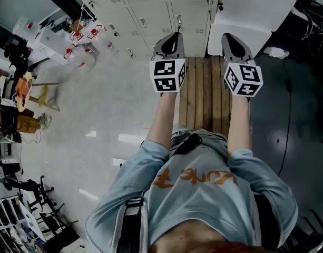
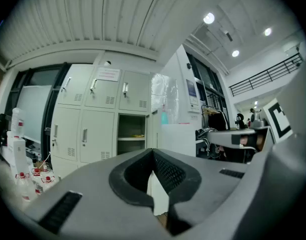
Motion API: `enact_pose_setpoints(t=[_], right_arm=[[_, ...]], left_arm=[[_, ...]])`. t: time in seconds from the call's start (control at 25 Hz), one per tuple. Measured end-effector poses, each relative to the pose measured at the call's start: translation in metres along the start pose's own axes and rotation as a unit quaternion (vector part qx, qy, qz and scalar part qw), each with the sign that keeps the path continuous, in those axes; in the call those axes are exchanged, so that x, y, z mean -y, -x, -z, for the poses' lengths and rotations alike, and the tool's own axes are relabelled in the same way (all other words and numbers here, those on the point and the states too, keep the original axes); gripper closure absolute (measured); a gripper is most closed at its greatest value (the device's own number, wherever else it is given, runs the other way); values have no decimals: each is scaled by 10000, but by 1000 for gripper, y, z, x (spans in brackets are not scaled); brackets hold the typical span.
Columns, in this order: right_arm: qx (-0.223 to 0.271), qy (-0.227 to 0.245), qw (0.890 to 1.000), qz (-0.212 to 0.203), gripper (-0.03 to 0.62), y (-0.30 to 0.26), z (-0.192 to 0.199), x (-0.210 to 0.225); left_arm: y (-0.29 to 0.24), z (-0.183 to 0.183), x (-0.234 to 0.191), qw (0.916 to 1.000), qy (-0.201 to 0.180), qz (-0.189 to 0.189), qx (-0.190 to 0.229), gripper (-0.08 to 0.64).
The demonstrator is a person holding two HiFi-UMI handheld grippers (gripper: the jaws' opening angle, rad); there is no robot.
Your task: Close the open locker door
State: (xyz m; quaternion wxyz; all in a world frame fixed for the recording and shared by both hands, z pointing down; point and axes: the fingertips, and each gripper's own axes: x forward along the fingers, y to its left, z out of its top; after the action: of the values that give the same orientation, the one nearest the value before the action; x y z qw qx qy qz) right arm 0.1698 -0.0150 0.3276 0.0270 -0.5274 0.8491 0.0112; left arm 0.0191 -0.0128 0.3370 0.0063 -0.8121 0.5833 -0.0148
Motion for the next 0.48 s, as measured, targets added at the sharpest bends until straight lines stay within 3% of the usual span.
enact_pose_setpoints(t=[0.2, 0.48], right_arm=[[5, -164, 9999, 44, 552, -7, 1, 12], [-6, -241, 9997, -70, 552, -18, 8, 12]], left_arm=[[-9, 5, 11, 9997, -82, 174, -126, 541], [-12, 3, -3, 10000, -24, 7, -47, 541]])
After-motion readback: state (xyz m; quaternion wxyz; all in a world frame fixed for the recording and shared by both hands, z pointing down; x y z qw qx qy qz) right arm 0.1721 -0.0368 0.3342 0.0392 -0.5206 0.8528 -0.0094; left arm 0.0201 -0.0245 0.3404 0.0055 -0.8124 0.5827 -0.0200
